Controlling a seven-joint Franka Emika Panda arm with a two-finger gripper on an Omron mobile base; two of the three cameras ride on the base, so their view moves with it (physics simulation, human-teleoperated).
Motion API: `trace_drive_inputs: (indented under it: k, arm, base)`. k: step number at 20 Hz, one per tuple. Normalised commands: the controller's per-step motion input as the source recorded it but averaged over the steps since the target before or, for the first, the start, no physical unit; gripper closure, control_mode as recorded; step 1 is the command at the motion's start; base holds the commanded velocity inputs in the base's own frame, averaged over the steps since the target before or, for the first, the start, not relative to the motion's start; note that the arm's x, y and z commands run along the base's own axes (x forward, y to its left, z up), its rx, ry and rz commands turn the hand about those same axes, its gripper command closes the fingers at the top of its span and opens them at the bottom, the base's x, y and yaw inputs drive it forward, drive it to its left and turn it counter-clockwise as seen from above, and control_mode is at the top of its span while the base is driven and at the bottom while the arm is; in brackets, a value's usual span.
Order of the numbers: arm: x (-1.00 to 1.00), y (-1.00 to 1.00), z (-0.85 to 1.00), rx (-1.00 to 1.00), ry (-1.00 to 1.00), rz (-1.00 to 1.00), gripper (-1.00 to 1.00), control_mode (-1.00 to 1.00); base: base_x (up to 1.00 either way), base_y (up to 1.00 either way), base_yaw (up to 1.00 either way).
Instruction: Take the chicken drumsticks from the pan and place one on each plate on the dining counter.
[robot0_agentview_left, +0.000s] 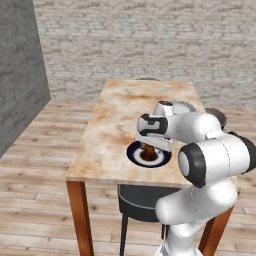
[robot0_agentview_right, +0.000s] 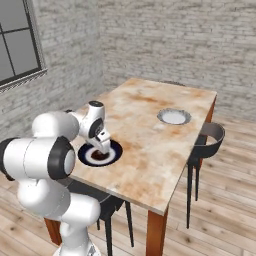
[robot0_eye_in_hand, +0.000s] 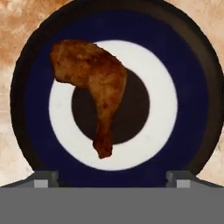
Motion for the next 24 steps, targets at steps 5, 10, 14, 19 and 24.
trace_drive_inputs:
  k: [5, 10, 14, 19, 24]
  arm:
    - [-0.85, -0.01, 0.37, -0.04, 0.0, 0.04, -1.0, -1.0]
    - [-0.95, -0.01, 0.27, -0.05, -0.01, 0.07, -1.0, -1.0]
    - [-0.89, -0.01, 0.25, -0.08, -0.03, 0.09, -1.0, -1.0]
    - [-0.74, -0.01, 0.2, -0.11, -0.05, 0.14, -1.0, -1.0]
    - [-0.39, -0.04, 0.04, -0.04, -0.01, 0.07, -1.0, -1.0]
  base:
    - [0.0, 0.0, 0.0]
    - [0.0, 0.0, 0.0]
    - [0.0, 0.0, 0.0]
    - [0.0, 0.0, 0.0]
    - [0.0, 0.0, 0.0]
